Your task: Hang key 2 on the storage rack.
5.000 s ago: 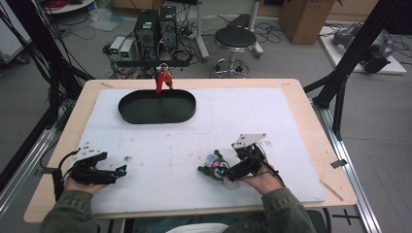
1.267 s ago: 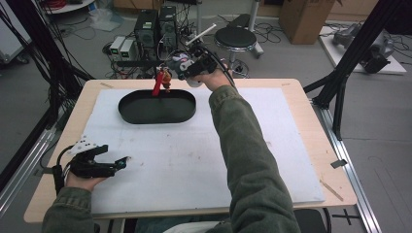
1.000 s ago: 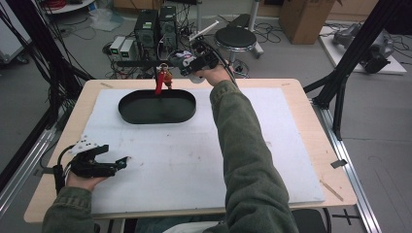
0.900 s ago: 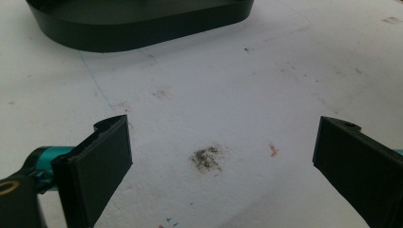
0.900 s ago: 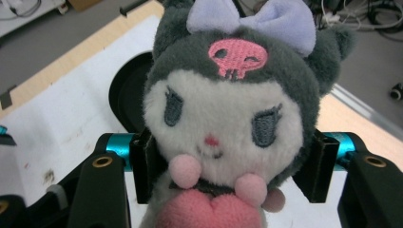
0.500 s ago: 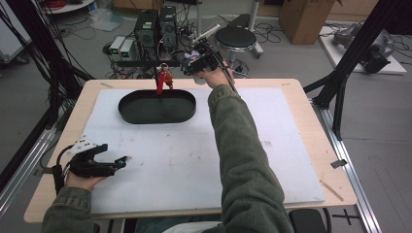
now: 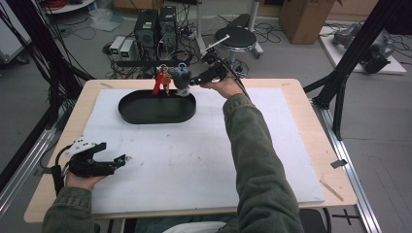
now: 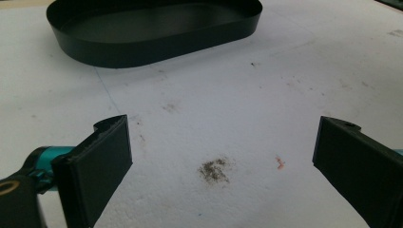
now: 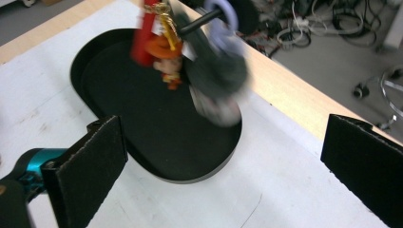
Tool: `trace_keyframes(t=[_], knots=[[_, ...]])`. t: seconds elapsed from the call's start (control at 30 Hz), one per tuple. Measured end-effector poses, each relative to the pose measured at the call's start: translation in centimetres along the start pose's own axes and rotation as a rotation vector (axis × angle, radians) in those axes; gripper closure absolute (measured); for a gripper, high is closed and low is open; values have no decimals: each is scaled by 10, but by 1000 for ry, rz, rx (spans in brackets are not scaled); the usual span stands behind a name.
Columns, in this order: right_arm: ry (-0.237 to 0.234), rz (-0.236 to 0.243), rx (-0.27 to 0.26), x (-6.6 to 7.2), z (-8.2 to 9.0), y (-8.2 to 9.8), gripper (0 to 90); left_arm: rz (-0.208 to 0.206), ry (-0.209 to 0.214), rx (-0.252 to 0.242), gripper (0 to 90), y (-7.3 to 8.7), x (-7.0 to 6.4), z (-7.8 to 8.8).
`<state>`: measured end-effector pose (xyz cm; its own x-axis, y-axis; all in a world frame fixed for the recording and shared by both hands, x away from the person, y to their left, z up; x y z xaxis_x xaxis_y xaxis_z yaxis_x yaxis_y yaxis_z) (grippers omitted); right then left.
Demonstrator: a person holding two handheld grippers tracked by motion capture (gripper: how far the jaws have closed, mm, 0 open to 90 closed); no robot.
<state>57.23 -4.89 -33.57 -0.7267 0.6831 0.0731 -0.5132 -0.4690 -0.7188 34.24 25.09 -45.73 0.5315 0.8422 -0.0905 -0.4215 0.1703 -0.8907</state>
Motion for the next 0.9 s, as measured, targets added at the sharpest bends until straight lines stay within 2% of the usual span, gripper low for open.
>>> trace_keyframes(t=[0.1,0.33,0.4,0.57,0.67,0.73,0.8,0.9], knots=[[-17,-9,-44,2,7,5,5,-1,-3,2,60,0,0,0],[-12,-53,-74,-3,20,25,5,0,-1,17,60,2,0,-2],[-4,-66,-60,-5,24,30,5,4,-1,15,60,2,0,-2],[13,-59,-108,-9,33,39,5,6,-2,14,60,2,1,-2],[27,-50,-87,-12,36,47,5,4,-2,18,60,2,1,-2],[42,-52,-122,-11,41,49,6,5,0,22,60,2,1,-2],[33,-65,-151,-11,47,52,5,5,-4,25,61,3,2,-2],[48,-76,-137,-13,53,61,5,6,-4,23,60,3,3,-1]])
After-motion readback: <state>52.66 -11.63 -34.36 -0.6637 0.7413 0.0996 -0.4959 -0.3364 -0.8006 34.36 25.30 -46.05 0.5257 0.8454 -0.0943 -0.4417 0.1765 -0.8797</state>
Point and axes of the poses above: each handheld gripper's, and its own axes: z roughly backward along the jaws, y roughly out of its underside, x roughly to its left, the point moved 8 cm from there along -z, roughly forward along the jaws, and after that the axes turned 2 degrees about -z, right-handed, at the moved point
